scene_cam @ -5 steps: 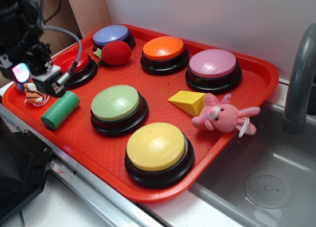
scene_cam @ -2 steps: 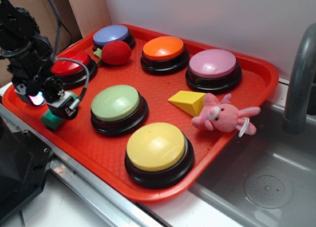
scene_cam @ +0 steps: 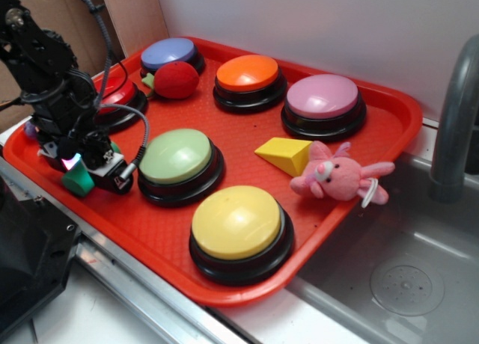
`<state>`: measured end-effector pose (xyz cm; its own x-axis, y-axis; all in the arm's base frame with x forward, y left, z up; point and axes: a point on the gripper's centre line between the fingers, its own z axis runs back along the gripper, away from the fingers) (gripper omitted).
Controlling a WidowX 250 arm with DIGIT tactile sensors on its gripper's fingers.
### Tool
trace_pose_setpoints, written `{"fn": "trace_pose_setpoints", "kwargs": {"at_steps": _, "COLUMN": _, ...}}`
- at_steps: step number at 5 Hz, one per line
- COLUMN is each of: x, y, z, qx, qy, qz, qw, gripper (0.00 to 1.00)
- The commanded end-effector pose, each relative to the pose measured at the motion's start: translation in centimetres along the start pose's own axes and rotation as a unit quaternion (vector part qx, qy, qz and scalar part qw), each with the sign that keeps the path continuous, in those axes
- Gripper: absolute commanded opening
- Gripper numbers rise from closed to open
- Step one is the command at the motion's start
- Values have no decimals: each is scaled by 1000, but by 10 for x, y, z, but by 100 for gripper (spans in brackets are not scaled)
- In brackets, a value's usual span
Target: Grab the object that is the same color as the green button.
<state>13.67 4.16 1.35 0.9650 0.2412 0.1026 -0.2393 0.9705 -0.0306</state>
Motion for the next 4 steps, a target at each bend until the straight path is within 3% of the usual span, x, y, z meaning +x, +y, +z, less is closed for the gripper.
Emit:
{"fn": "trace_pose_setpoints", "kwargs": {"at_steps": 1, "x": 3, "y": 3, "z": 10, "qx": -4, "qy": -5, "qz": 23, "qw": 1000, "gripper": 0}}
{"fn": "trace_pose_setpoints", "kwargs": {"at_steps": 2, "x": 15, "y": -1, "z": 40, "qx": 26, "qy": 29, "qz": 25, "qw": 999, "gripper": 0}}
{"fn": "trace_pose_setpoints", "kwargs": {"at_steps": 3, "x": 43, "y": -20, "z": 86, "qx": 25, "qy": 57, "qz": 27, "qw": 998, "gripper": 0}}
{"fn": "trace_pose_setpoints", "kwargs": {"at_steps": 4, "x": 72, "y": -41, "z": 131, "qx": 6, "qy": 36, "qz": 7, "qw": 999, "gripper": 0}}
